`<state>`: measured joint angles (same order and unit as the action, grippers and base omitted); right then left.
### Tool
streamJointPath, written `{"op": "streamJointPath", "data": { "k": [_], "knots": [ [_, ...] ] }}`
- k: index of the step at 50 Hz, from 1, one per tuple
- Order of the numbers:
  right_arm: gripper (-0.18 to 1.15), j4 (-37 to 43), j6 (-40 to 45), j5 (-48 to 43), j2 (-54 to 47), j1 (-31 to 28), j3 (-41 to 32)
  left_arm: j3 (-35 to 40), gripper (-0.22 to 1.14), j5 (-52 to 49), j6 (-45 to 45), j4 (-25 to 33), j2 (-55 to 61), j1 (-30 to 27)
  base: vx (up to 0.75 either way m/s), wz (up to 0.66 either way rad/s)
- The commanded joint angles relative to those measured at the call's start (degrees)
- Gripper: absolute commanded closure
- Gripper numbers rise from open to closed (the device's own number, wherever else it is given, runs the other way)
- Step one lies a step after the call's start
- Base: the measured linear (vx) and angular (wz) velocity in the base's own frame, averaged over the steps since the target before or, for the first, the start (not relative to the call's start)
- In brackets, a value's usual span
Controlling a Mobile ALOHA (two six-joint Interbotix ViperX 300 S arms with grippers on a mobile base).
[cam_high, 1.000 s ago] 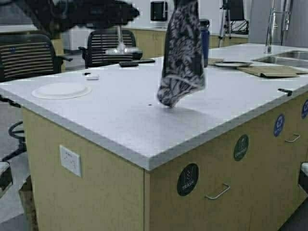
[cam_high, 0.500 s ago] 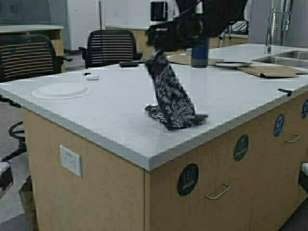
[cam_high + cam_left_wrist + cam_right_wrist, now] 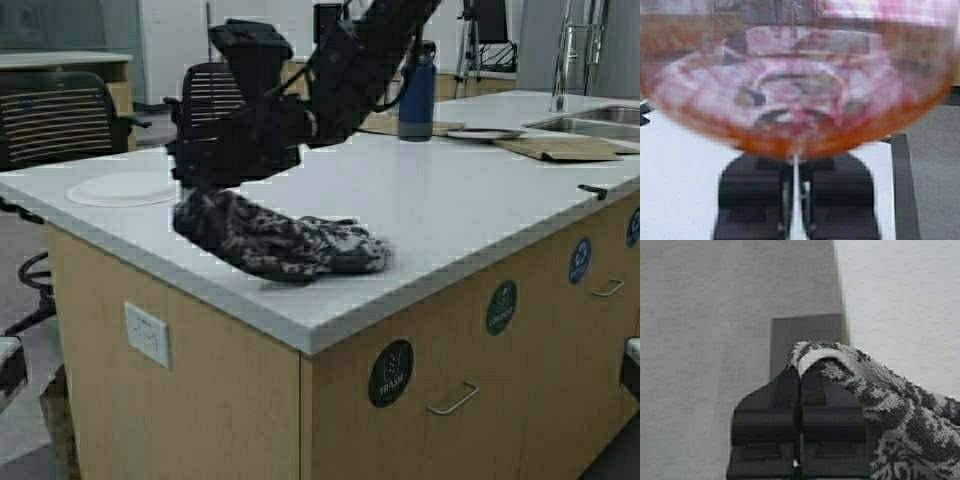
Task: Get the cloth and wipe up the spill under the wine glass
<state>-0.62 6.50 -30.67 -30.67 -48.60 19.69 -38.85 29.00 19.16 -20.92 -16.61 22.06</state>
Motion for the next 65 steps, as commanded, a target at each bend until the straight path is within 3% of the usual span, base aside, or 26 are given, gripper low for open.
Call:
{"op": "streamJointPath", "data": {
  "k": [1,16,32,51,65],
  "knots": [
    [0.91,0.1,0.0,-0.6,2.8,-0.7,-1.0,1.6,0.77,0.8,-0.1,0.1,0.7,0.1,0.00,0.00],
    [0.91,0.8,0.1,-1.2,7.3,9.9,3.5,1.9,0.77,7.0,-0.2,0.1,8.5,0.1,0.00,0.00],
    [0.91,0.8,-0.2,-1.4,4.2,21.2,7.7,6.8,0.77,16.9,-0.4,0.1,25.9,0.1,0.00,0.00],
    [0.91,0.5,-0.4,-1.6,1.1,22.9,10.1,17.1,0.77,31.2,-1.5,0.1,49.7,0.1,0.00,0.00],
    [0.91,0.4,-0.3,-3.4,1.3,23.2,11.3,25.0,0.77,38.5,-9.0,0.1,61.4,0.1,0.00,0.00]
  ]
}}
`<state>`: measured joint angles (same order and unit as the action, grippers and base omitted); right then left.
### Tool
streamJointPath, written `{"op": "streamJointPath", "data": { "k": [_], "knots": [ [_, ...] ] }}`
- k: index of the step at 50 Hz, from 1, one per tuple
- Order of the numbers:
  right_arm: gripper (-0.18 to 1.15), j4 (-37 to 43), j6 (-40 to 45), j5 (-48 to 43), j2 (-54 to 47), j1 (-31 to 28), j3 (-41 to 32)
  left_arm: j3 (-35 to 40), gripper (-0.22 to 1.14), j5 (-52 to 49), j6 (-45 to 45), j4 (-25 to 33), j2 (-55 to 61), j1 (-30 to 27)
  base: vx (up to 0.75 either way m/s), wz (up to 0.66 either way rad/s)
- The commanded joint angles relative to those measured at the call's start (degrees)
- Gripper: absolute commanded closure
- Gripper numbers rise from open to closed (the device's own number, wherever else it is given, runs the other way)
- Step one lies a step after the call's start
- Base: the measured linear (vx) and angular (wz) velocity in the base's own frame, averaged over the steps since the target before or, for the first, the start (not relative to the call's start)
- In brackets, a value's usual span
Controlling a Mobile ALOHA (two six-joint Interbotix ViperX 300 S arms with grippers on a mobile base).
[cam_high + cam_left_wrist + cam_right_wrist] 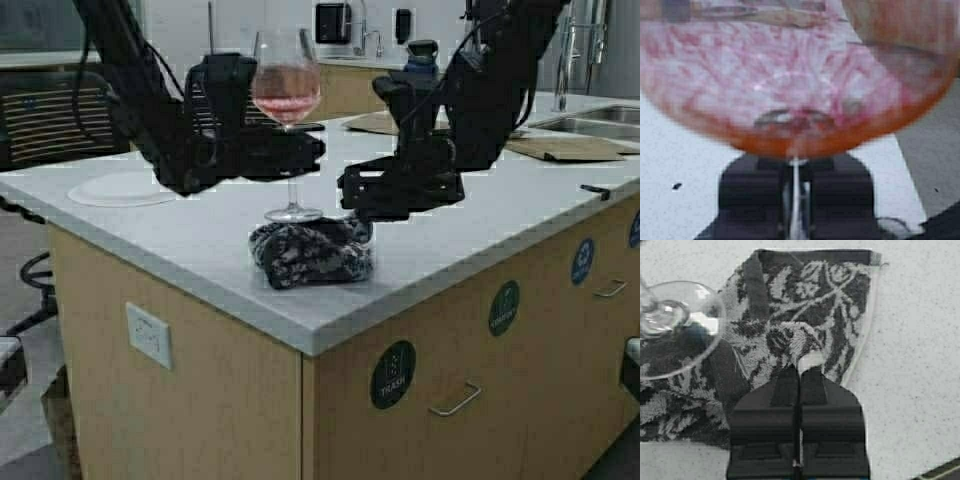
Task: Get the cloth and wipe up the spill under the wine glass
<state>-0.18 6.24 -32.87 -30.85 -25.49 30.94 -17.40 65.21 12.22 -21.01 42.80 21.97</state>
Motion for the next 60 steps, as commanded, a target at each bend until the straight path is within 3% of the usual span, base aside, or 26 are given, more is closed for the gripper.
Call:
{"op": "streamJointPath", "data": {
  "k": [1,18,26,32,45,60],
  "knots": [
    [0.91,0.0,0.0,-1.3,1.6,0.3,0.1,3.9,0.77,2.5,-2.5,0.1,2.6,0.2,0.00,0.00],
    [0.91,0.0,0.1,-1.5,2.5,0.1,1.2,6.6,0.77,3.0,-3.1,0.2,11.0,0.2,0.00,0.00],
    [0.91,0.4,0.0,-1.6,4.0,0.6,2.2,4.9,0.77,4.1,-3.0,0.2,9.2,0.1,0.00,0.00],
    [0.91,1.9,0.4,-2.8,6.8,3.3,4.0,2.7,0.77,5.7,-3.0,0.2,5.9,0.1,0.00,0.00],
    [0.91,14.3,0.9,-13.9,17.9,12.4,9.8,0.7,0.77,7.3,-3.1,0.2,3.2,0.1,0.00,0.00],
    [0.91,15.6,0.8,-18.3,23.2,13.4,12.0,2.3,0.77,7.6,-3.2,0.3,6.8,0.1,0.00,0.00]
  ]
}}
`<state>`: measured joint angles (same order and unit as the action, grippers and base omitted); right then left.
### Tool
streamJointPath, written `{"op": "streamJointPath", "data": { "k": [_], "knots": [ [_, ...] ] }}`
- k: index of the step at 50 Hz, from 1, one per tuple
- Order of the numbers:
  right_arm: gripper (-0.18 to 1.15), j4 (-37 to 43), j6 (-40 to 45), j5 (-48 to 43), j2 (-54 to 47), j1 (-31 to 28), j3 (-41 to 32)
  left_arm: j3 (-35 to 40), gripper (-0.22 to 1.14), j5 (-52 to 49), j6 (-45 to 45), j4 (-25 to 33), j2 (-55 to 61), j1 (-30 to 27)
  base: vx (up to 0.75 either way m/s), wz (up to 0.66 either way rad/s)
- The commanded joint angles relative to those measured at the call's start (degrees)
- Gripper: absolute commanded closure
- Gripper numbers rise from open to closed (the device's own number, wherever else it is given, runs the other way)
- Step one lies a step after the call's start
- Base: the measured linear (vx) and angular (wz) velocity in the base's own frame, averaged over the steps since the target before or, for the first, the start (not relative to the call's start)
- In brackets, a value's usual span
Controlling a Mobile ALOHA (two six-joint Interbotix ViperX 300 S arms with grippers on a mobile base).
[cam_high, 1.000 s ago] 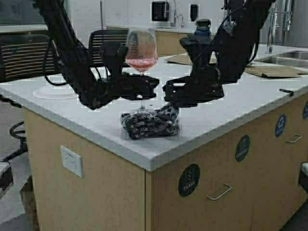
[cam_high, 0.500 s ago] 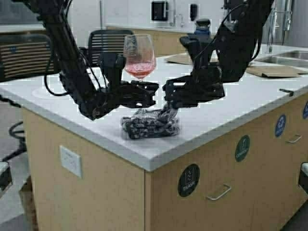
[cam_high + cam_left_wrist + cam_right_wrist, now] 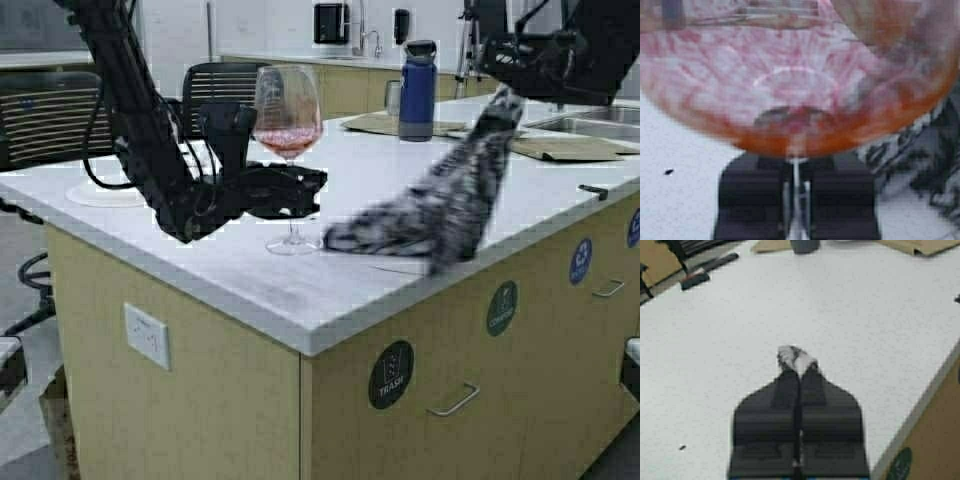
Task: Get the cloth and wipe up the spill under the wine glass
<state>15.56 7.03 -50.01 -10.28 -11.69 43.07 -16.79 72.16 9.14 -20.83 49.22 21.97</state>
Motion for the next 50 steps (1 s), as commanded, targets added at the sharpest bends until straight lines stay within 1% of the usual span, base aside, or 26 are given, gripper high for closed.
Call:
{"op": "streamJointPath", "data": {
  "k": [1,15,20,27,42,45,50],
  "knots": [
    [0.91,-0.1,0.0,-1.3,2.6,-0.3,-0.1,1.9,0.76,0.6,-0.1,0.1,0.7,0.2,0.00,0.00],
    [0.91,-0.3,0.0,-1.5,2.7,-0.4,1.3,3.3,0.74,0.6,-0.1,0.1,3.6,0.1,0.00,0.00],
    [0.91,-0.2,0.0,-1.5,2.6,-0.4,1.5,3.4,0.71,0.6,-0.2,0.0,4.1,0.1,0.00,0.00],
    [0.91,-0.3,-0.1,-1.6,2.7,-0.4,1.4,3.7,0.57,0.6,-0.2,0.0,4.8,0.1,0.00,0.00],
    [0.91,-0.4,0.0,-1.5,2.6,-0.4,1.7,4.0,0.10,3.4,-0.3,-0.2,5.6,0.2,0.00,0.00],
    [0.91,-0.4,0.0,-1.5,2.7,-0.4,1.7,3.8,0.05,3.6,-0.2,-0.4,5.5,0.2,0.00,0.00],
    [0.91,-0.4,0.0,-1.5,2.8,-0.4,1.9,2.5,0.04,4.0,-0.3,0.2,4.9,0.1,0.00,0.00]
  ]
}}
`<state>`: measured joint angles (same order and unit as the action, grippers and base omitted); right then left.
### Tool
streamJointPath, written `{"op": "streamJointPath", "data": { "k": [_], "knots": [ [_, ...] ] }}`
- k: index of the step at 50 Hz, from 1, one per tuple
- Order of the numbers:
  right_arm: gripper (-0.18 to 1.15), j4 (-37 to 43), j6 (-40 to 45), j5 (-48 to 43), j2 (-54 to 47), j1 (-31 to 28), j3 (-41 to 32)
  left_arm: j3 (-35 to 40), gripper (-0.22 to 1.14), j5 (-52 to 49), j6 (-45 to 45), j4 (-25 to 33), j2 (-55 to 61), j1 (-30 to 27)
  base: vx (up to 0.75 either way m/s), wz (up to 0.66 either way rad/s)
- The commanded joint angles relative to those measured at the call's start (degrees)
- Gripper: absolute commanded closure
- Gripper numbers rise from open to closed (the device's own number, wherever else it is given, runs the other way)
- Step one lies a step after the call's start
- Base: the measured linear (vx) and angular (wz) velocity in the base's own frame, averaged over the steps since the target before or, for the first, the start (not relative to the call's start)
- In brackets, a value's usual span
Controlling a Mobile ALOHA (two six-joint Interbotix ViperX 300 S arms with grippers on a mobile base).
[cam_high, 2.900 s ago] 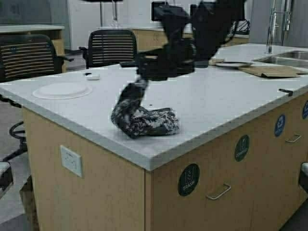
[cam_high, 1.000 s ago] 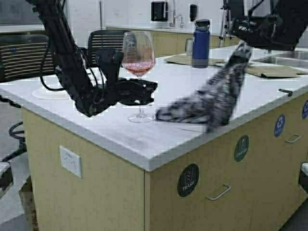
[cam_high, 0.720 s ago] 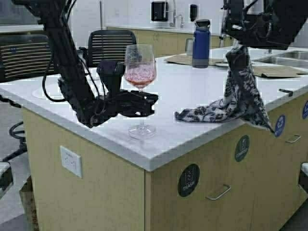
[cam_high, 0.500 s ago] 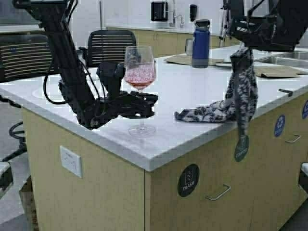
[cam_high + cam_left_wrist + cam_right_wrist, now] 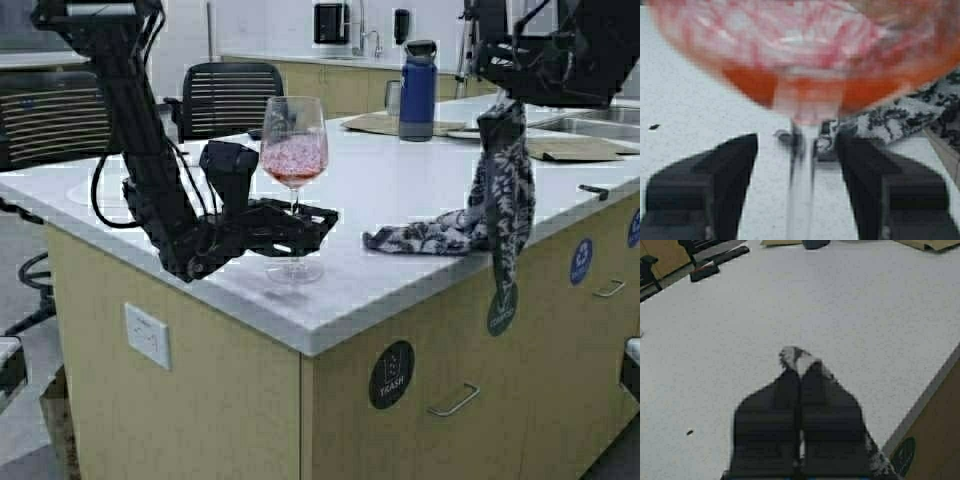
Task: Get the cloth and wipe up the spill under the wine glass
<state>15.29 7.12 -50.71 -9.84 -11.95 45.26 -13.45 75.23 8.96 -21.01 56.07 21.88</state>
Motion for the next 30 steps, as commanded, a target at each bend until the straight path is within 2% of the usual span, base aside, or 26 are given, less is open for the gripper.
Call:
{"op": "streamJointPath", "data": {
  "k": [1,10,30],
  "knots": [
    [0.91,-0.2,-0.1,-0.8,2.4,-0.1,-0.1,-1.3,0.04,1.1,-0.1,0.5,-2.1,0.1,0.00,0.00],
    [0.91,-0.2,-0.2,-0.9,3.5,0.0,2.3,-6.7,0.04,7.3,-1.5,1.2,-4.0,-0.4,0.00,0.00],
    [0.91,-0.2,0.0,-0.9,7.3,-0.4,11.6,-27.2,0.04,22.8,-5.6,2.3,-8.3,-0.5,0.00,0.00]
  ]
}}
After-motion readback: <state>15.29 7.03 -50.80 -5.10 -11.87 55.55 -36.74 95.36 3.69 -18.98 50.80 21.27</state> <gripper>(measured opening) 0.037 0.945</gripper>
